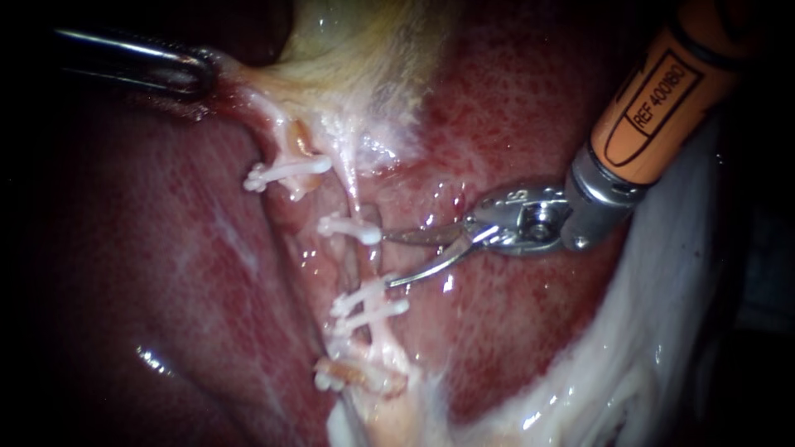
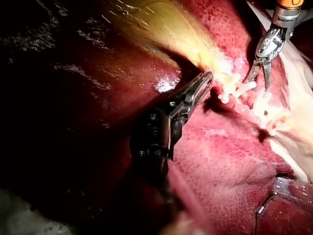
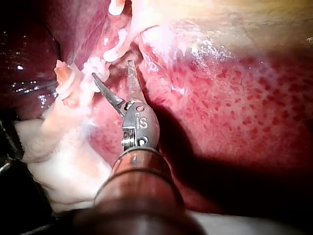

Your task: Go to the cutting position right tube

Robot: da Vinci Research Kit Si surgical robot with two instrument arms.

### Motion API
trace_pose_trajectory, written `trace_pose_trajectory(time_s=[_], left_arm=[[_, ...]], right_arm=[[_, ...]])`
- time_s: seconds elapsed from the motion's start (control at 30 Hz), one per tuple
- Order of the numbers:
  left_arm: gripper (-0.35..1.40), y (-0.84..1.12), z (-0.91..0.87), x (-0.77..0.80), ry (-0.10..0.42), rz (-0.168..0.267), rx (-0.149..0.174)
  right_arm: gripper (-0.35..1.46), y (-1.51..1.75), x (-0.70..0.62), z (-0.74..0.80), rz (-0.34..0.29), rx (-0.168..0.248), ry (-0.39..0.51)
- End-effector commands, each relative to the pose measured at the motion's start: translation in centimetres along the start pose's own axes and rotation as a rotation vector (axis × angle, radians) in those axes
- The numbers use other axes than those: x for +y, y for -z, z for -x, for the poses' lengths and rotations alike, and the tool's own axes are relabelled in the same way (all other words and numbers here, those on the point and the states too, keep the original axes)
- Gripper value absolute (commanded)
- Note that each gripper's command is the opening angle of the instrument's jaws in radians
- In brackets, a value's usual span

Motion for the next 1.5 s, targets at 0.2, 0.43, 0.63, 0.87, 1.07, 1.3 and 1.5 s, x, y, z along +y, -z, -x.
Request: trace_pose_trajectory(time_s=[0.2, 0.43, 0.63, 0.87, 1.07, 1.3, 1.5], left_arm=[[-0.35, 0.00, 0.00, 0.00, 0.000, 0.000, 0.000], [-0.35, 0.00, 0.00, 0.00, 0.000, 0.000, 0.000], [-0.35, 0.00, 0.00, 0.00, 0.000, 0.000, 0.000], [-0.35, 0.00, 0.00, 0.00, 0.000, 0.000, 0.000], [-0.35, 0.00, 0.00, 0.00, 0.000, 0.000, 0.000], [-0.35, 0.00, 0.00, 0.00, 0.000, 0.000, 0.000], [-0.35, 0.00, 0.00, 0.00, 0.000, 0.000, 0.000]], right_arm=[[1.43, -0.08, 0.01, -0.01, -0.036, 0.000, -0.005], [1.43, -0.23, 0.00, 0.00, -0.068, 0.003, -0.003], [1.43, -0.33, 0.02, -0.06, -0.091, 0.017, -0.010], [1.43, -0.45, 0.03, -0.13, -0.103, 0.026, -0.017], [1.43, -0.56, 0.05, -0.18, -0.115, 0.035, -0.017], [1.42, -0.66, 0.05, -0.25, -0.144, 0.050, -0.019], [1.42, -0.71, 0.03, -0.29, -0.170, 0.059, -0.023]])
